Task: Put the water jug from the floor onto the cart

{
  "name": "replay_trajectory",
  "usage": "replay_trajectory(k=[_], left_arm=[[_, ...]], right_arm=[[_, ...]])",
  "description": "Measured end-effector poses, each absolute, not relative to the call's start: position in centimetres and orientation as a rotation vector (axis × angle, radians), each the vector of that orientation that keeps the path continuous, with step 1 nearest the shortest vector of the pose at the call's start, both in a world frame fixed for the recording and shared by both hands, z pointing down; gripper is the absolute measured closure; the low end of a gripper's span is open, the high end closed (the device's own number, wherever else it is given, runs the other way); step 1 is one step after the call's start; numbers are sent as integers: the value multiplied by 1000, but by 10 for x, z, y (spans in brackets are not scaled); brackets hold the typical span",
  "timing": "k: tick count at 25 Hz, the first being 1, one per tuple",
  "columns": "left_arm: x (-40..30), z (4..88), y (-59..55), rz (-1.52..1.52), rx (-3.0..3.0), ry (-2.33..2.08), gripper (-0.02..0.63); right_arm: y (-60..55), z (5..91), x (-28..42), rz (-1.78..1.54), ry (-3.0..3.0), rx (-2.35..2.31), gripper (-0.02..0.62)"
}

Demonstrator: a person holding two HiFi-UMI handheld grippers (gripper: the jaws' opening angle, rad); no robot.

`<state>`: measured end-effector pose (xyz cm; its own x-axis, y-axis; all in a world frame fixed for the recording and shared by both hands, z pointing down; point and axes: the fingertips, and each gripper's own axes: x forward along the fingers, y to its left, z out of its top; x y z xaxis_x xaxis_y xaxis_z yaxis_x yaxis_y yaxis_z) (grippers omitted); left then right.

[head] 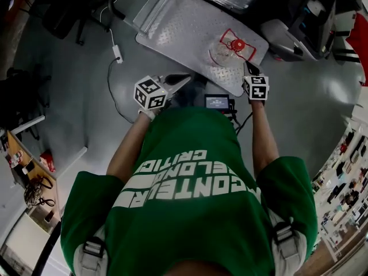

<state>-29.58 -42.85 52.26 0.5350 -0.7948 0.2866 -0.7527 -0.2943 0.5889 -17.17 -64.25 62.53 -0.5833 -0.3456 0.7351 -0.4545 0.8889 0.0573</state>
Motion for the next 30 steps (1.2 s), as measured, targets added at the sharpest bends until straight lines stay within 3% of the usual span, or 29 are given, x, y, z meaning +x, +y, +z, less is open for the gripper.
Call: replay_trajectory(k=[13,30], left_arm=[[-281,515,-404,-72,2166,-1125,597],[-280,508,-413,-64,2195,-1096,597]], right_arm=[[-590,570,-106,212,-2306,771,603],[-551,538,-118,202,-2405,666,603]])
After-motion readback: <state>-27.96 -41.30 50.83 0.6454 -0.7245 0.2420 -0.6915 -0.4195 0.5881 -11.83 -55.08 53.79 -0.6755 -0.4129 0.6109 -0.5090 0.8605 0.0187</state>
